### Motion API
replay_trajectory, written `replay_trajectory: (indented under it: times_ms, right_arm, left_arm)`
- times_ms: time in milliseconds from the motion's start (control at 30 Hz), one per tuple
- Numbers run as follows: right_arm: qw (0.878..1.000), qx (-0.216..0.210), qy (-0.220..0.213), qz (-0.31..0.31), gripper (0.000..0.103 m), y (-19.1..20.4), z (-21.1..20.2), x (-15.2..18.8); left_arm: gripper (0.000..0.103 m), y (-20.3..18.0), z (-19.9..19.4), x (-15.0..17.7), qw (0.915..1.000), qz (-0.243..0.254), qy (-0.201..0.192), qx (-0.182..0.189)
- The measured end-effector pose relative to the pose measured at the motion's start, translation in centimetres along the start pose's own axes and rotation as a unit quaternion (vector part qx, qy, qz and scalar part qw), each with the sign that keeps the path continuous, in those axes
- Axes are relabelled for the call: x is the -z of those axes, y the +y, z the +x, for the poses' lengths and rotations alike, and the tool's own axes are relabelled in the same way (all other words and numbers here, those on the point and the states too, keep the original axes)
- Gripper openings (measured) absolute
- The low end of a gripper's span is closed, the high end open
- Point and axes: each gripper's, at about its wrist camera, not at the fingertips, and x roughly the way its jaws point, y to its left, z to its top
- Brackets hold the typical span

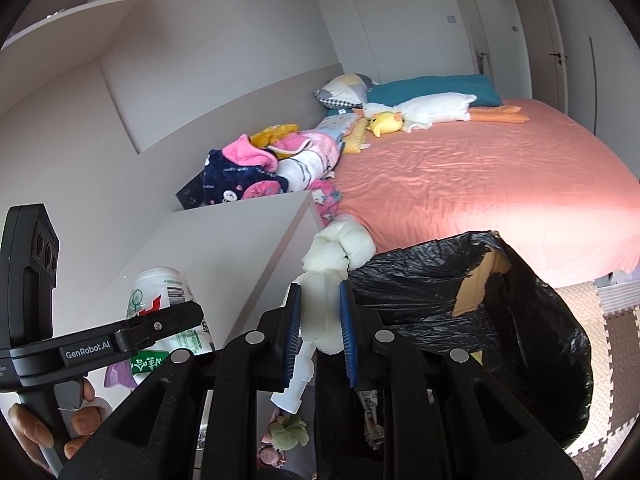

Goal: Collect trash
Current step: 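Carry the bottle and plush toy over the bin and open both grippers, then move both grippers back to the desk toward the purple bag and orange cups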

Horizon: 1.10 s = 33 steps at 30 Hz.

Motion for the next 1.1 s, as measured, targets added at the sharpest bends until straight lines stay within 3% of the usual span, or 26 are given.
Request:
replay_trajectory:
  times_ms: [700, 733, 767, 800, 833, 933, 1100]
  right_arm:
    - [0.997, 0.053, -0.02, 0.06, 0.022, -6.6, -1.6, -0.6]
    - [0.996, 0.056, -0.023, 0.067, 0.025, -7.1, -1.8, -0.7]
    - [0.995, 0.06, -0.028, 0.077, 0.04, -7.5, -2.1, -0.8]
    - [0.992, 0.073, -0.035, 0.092, 0.051, -8.1, -2.4, -0.8]
    - [0.989, 0.088, -0.047, 0.109, 0.064, -8.7, -2.8, -0.8]
    - [0.982, 0.11, -0.064, 0.139, 0.065, -10.4, -3.6, -0.8]
    - [0.98, 0.118, -0.057, 0.149, 0.066, -11.5, -3.5, -0.5]
  left_arm:
    - [0.047, -6.5, 4.2, 0.1, 0.9942, 0.079, 0.053, 0.05]
    - [0.062, -6.8, 4.6, 0.0, 0.9928, 0.085, 0.062, 0.057]
    - [0.089, -7.1, 5.1, -0.1, 0.9908, 0.092, 0.078, 0.061]
    - [0.098, -7.4, 5.5, -0.2, 0.9895, 0.094, 0.09, 0.062]
    - [0.097, -7.7, 5.6, -0.3, 0.9898, 0.095, 0.088, 0.06]
    - [0.097, -8.1, 5.8, -0.4, 0.9914, 0.102, 0.075, 0.035]
    - [0.097, -7.8, 6.1, 0.0, 0.9908, 0.103, 0.079, 0.038]
